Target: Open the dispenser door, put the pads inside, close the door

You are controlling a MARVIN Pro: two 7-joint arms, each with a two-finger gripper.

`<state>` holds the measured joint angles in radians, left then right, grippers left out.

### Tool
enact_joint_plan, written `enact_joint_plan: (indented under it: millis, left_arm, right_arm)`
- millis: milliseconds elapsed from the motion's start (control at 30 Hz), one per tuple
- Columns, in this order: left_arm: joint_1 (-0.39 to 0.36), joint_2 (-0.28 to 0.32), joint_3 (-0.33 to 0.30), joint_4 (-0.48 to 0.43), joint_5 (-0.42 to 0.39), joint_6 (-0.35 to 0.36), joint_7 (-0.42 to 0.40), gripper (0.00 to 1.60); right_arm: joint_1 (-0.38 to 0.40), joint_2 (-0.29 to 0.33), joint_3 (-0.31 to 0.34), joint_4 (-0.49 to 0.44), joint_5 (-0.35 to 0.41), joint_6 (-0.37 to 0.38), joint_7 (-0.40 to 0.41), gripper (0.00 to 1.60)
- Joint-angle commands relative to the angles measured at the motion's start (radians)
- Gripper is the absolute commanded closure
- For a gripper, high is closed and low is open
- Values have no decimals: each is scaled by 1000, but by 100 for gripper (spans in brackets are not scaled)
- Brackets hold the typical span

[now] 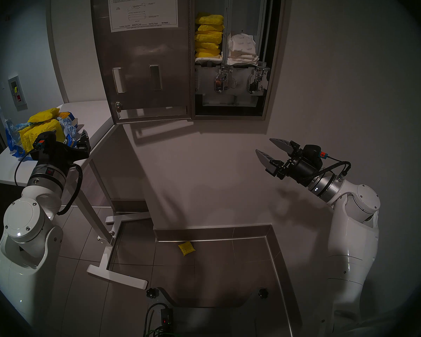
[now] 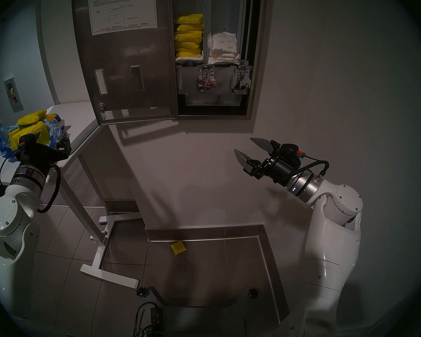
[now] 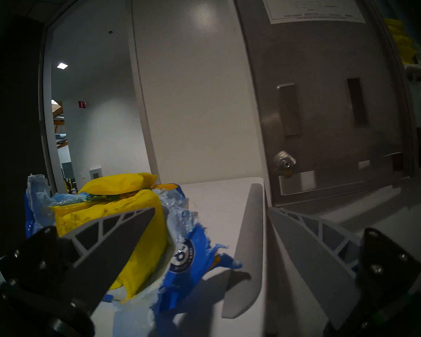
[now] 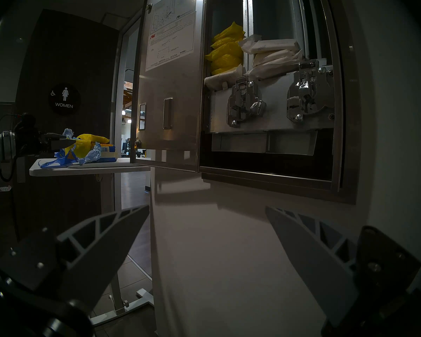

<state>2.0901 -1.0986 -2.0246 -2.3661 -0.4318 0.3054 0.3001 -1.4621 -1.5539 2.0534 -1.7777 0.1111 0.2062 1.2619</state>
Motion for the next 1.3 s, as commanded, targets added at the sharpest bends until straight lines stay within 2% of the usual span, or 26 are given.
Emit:
enact_joint_plan:
  millis: [0, 333, 700, 900, 1267]
  left_arm:
    - [10, -26, -72, -46, -36, -20, -13, 0]
    - [39, -43, -161, -32, -66, -17, -39, 0]
    - [39, -54, -219, 7, -91, -8, -52, 0]
    - [37, -52, -222, 47, -109, -14, -75, 0]
    - [29, -35, -180, 113, -100, -49, -115, 0]
  right_arm:
    - [25, 2, -3, -26, 9, 3, 2, 0]
    - [25, 2, -3, -26, 9, 3, 2, 0]
    - [25, 2, -3, -26, 9, 4, 2, 0]
    - [25, 2, -3, -26, 9, 4, 2, 0]
    - [25, 2, -3, -26, 9, 4, 2, 0]
